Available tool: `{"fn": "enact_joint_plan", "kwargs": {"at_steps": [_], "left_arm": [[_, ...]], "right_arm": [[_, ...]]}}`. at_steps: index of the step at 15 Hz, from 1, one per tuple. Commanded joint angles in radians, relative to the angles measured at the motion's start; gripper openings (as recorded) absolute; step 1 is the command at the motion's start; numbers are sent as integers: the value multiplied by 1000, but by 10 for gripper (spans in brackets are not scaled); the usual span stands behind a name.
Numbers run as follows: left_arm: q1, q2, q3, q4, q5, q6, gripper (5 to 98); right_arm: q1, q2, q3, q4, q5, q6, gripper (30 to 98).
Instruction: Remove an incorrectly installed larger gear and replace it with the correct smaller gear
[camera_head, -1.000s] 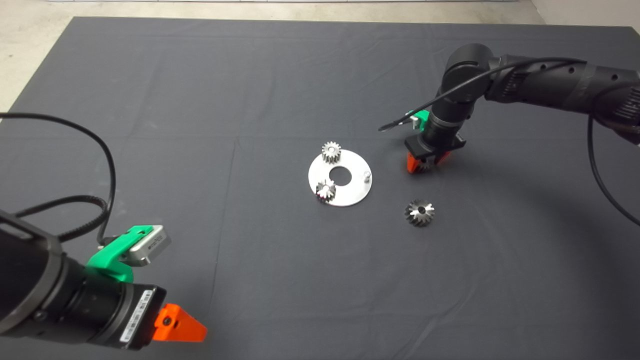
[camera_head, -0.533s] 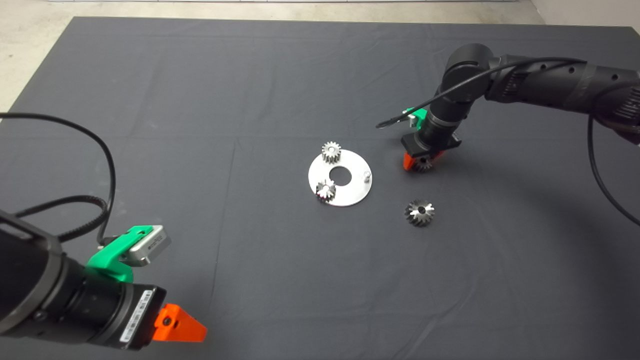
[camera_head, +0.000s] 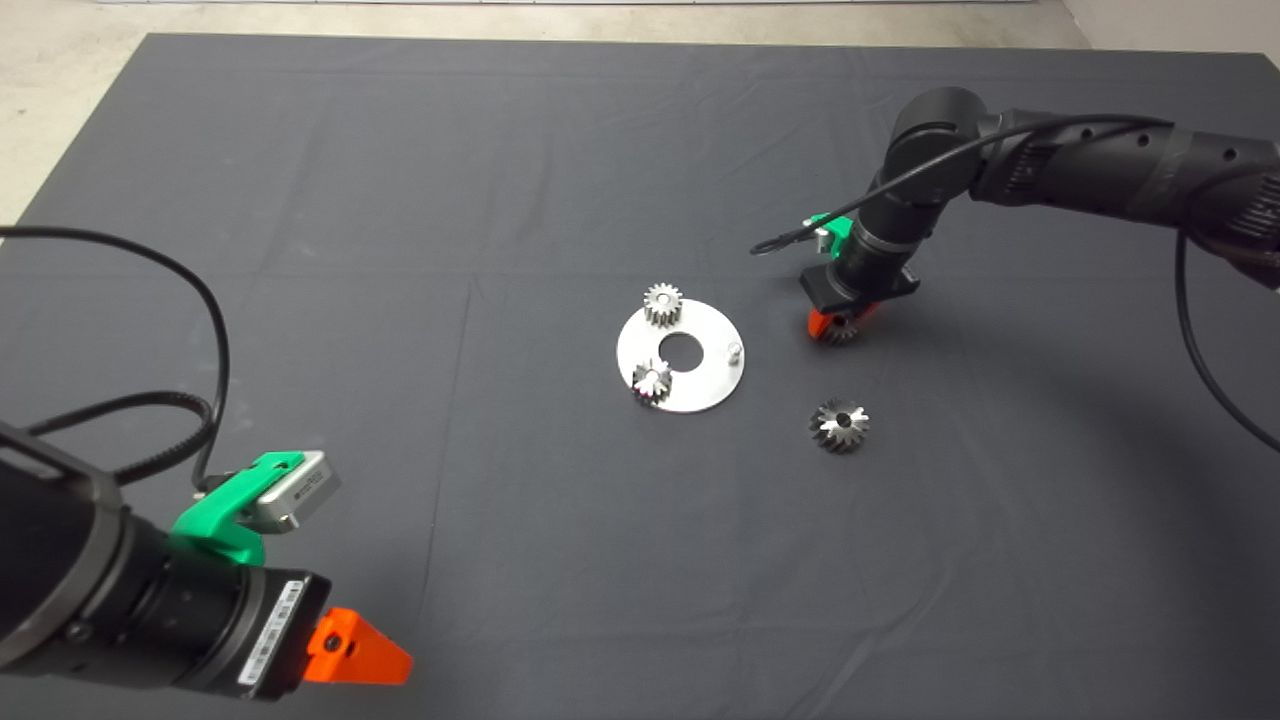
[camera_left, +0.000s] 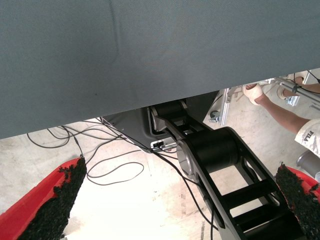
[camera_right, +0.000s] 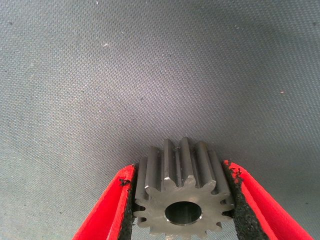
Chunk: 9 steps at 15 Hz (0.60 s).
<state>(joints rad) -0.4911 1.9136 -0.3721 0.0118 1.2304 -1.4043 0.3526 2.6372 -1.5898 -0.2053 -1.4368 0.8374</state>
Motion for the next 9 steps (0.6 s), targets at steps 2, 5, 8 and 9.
{"fn": "enact_joint_plan", "kwargs": {"at_steps": [2,5,8,9], "left_arm": [[-11,-6,18,-21,1,1,977],[-11,-6,18,-21,1,1,977],[-11,2,17,-21,1,2,977],[-11,3,17,-21,1,2,977]], "right_arm": [[33,2,10,23,-1,-1,440],[44,2,10,57,-2,-1,434],[115,16,10,146,-5,-1,427],[149,36,10,169,-19,-1,425]]}}
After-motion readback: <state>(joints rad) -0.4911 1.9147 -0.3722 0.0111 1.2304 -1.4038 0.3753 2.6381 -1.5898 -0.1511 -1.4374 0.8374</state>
